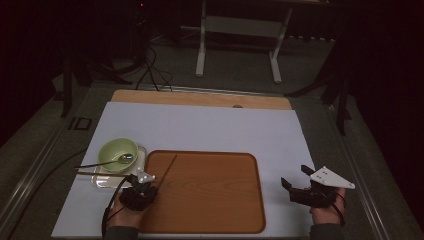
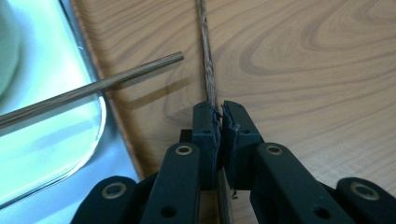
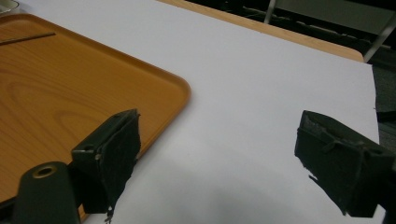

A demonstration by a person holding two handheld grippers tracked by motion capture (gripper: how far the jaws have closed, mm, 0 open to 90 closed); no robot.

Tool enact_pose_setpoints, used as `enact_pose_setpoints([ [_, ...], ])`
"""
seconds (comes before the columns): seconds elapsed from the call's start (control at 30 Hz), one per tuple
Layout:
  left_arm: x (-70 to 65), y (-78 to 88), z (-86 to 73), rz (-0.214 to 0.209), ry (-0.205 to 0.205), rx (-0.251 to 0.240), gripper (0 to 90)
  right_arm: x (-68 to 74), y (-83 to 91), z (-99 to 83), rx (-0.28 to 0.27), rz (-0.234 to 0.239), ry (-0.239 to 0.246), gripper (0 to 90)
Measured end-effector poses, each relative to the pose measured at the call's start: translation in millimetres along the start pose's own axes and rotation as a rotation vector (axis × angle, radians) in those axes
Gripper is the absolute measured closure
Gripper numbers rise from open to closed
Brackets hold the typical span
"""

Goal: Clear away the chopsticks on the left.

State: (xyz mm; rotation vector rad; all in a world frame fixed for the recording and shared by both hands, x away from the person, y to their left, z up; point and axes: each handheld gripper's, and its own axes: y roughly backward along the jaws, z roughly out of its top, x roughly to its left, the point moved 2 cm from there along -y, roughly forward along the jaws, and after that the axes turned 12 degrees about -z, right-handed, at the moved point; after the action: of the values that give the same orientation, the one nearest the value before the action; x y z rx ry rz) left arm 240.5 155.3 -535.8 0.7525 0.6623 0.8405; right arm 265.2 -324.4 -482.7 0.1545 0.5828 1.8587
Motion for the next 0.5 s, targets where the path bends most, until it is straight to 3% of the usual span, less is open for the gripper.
enact_pose_setpoints([
  [0.07, -0.2, -1.5, -0.9, -0.011, 0.01, -0.009, 84.6, -0.2, 0.2, 0.0, 0.0, -0.001, -0.001, 14.1],
  [0.3, 6.1, 4.1, -7.6, 0.014, 0.052, -0.026, 81.3, 0.1, 0.3, 0.0, -0.001, 0.001, -0.001, 14.1],
  [0.5, 7.3, 8.3, -12.7, 0.036, 0.056, -0.017, 79.7, 0.7, -0.2, 0.2, 0.001, 0.001, 0.002, 14.1],
])
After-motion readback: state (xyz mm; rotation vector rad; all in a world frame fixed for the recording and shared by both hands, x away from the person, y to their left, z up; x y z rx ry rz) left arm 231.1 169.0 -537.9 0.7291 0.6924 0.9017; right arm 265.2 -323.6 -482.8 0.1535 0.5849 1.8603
